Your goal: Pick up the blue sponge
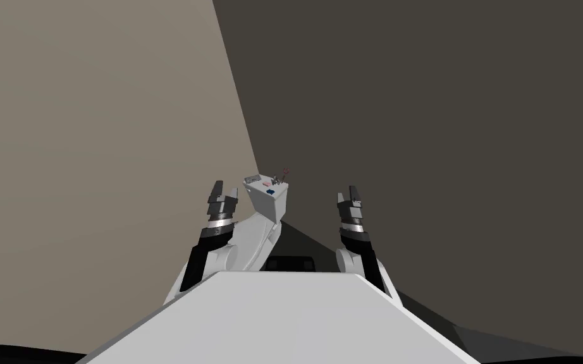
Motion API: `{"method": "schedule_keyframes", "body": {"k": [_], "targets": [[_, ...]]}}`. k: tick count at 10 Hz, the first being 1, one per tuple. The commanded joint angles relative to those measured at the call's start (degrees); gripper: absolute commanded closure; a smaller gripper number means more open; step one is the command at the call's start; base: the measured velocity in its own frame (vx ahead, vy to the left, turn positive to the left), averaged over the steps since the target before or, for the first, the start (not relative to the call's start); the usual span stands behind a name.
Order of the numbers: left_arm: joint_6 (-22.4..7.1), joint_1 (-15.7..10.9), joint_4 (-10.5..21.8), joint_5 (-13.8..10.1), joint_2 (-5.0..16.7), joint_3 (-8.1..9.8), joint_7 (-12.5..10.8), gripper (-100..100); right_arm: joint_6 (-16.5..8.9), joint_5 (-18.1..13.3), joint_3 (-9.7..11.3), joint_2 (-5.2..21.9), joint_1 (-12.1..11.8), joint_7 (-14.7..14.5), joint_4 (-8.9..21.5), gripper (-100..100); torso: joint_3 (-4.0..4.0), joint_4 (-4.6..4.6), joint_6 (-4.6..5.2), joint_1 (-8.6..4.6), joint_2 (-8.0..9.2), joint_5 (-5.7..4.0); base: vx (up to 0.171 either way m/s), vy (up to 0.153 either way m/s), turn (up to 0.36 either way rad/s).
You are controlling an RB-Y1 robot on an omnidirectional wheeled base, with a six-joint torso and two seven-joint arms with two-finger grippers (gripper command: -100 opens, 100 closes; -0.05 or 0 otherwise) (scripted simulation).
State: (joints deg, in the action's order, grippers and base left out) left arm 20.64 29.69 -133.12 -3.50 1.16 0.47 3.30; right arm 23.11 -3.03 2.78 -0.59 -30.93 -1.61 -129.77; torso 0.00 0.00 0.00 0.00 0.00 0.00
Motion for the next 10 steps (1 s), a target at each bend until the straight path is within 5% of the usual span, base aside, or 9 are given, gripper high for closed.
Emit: {"method": "schedule_keyframes", "body": {"k": [1, 10], "targets": [[-2.76, -2.05, 1.7, -0.66, 2.54, 0.29, 0.89, -100, 0.0, 0.0, 0.0, 0.0, 0.0, 0.0, 0.0, 0, 0.0, 0.0, 0.0, 0.0, 0.0, 0.0, 0.002, 0.022, 0.084], [-15.34, -12.05, 10.34, -3.43, 6.88, 1.63, 4.46, -100, 0.0, 0.0, 0.0, 0.0, 0.0, 0.0, 0.0, 0, -0.04, -0.02, 0.0, 0.14, -0.07, 0.03, 0.008, 0.034, 0.042]]}}
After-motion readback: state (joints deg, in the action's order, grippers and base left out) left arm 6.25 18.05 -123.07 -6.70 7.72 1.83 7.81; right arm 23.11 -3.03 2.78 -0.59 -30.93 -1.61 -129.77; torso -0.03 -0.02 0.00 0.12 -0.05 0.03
